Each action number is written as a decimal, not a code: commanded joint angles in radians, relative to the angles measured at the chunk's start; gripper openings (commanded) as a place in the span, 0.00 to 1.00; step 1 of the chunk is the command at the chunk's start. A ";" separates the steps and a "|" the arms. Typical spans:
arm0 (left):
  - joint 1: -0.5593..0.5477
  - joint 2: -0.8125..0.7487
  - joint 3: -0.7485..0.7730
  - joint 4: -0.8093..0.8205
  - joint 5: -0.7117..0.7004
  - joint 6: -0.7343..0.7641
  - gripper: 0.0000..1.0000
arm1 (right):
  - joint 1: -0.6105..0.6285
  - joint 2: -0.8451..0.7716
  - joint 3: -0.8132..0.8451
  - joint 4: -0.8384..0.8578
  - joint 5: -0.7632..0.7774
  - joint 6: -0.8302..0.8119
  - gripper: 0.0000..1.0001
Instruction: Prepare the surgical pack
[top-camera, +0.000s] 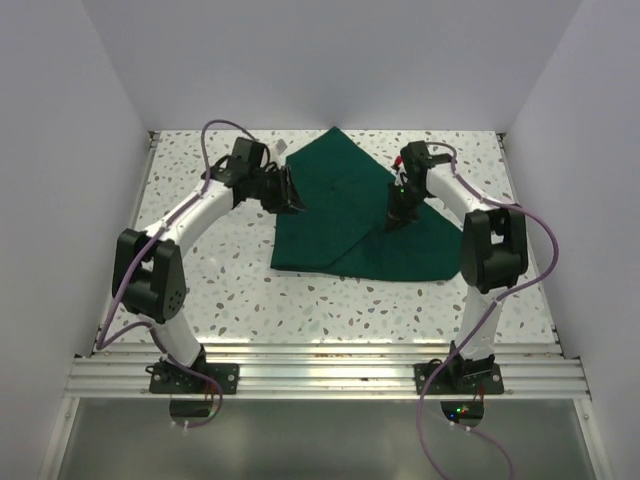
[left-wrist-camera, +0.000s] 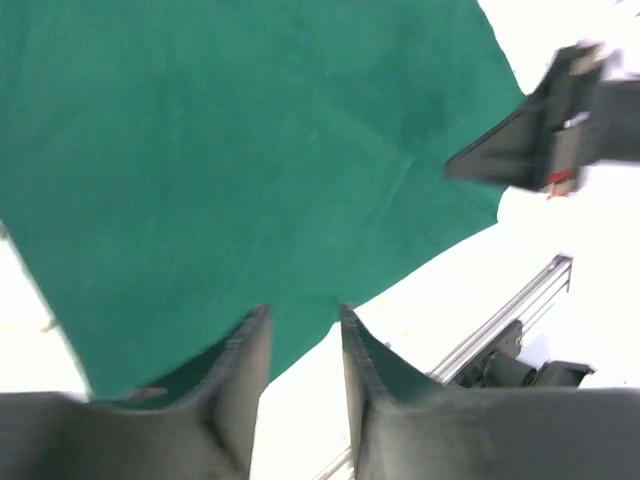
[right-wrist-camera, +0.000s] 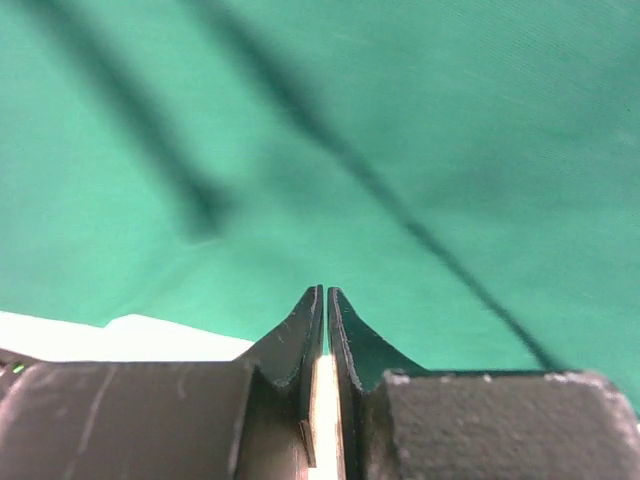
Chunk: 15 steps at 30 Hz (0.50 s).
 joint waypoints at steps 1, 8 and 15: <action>-0.009 -0.070 -0.139 0.044 0.008 0.058 0.33 | 0.049 -0.106 0.050 0.083 -0.153 0.014 0.10; -0.006 -0.113 -0.295 0.101 0.045 0.038 0.16 | 0.086 0.007 0.063 0.191 -0.357 0.086 0.09; 0.026 -0.111 -0.386 0.103 0.022 0.049 0.09 | 0.077 0.071 0.058 0.153 -0.279 0.068 0.07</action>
